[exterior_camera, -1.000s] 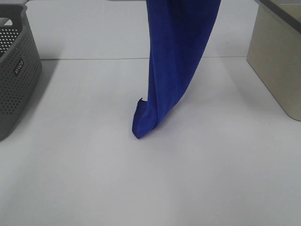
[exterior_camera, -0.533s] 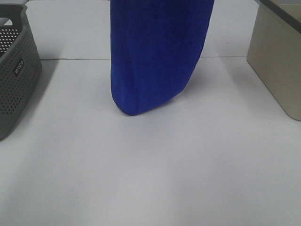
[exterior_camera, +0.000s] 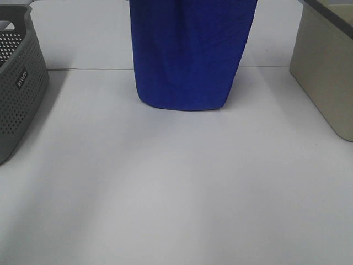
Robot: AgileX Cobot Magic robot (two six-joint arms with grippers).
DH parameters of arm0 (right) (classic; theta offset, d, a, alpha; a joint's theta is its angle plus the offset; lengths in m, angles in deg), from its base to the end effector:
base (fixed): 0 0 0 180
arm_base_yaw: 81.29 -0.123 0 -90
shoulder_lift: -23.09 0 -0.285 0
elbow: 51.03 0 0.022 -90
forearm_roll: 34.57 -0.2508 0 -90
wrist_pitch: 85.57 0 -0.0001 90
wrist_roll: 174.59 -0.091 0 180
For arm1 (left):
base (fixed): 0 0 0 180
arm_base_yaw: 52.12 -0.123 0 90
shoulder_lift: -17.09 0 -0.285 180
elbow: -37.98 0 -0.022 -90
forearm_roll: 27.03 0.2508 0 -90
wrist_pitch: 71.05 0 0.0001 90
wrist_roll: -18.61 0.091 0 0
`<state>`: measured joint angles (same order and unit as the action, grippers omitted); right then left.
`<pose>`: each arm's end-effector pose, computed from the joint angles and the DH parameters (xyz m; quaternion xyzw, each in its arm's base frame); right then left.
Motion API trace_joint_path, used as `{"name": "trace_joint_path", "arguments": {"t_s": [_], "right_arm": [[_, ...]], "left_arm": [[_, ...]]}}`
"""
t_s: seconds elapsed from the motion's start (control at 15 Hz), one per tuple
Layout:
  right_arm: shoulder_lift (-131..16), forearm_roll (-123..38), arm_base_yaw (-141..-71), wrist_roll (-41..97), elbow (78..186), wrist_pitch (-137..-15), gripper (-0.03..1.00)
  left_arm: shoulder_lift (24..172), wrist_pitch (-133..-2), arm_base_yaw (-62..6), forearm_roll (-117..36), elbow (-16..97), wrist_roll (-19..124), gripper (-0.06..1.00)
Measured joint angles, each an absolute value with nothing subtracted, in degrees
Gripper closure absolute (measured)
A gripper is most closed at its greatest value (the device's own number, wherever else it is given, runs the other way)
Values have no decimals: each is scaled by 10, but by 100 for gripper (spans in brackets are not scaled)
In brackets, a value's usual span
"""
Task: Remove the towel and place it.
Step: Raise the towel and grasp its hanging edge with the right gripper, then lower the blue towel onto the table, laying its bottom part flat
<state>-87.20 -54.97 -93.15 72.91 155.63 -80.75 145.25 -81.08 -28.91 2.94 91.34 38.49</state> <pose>0.4267 0.0924 0.4429 -0.3518 0.6001 -0.2081 0.6876 0.4521 -0.2024 0.4707 0.3522 0.4172 0.1671 0.8210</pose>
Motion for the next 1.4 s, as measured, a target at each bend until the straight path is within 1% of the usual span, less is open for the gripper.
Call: {"name": "trace_joint_path", "arguments": {"t_s": [0.13,0.2,0.27,0.47,0.6,0.73,1.07,1.27,1.4], "right_arm": [[-900,-550,-932,731,1556,-861,95],[-928,-550,-932,732,1560,-923,95],[-944,-550,-932,726,1573,-939,95],[-999,-549,-932,677,1655,-951,95],[-1033,-549,-932,623,1720,-951,95],[-1048,-549,-932,573,1749,-940,95],[-1060,-549,-932,549,1751,-884,95],[-1060,-549,-932,549,1751,-820,95],[-1060,-549,-931,549,1751,-766,95]], "left_arm": [[1475,-876,-302,12,913,385,94],[1499,-914,-313,-19,913,402,94],[1513,-933,-318,-34,921,422,94],[1564,-945,-332,-76,992,475,94],[1595,-946,-338,-82,1052,480,94],[1615,-944,-340,-86,1075,482,94],[1627,-929,-340,-86,1076,485,94],[1627,-900,-340,-86,1076,485,94],[1626,-850,-340,-86,1076,485,94]]}}
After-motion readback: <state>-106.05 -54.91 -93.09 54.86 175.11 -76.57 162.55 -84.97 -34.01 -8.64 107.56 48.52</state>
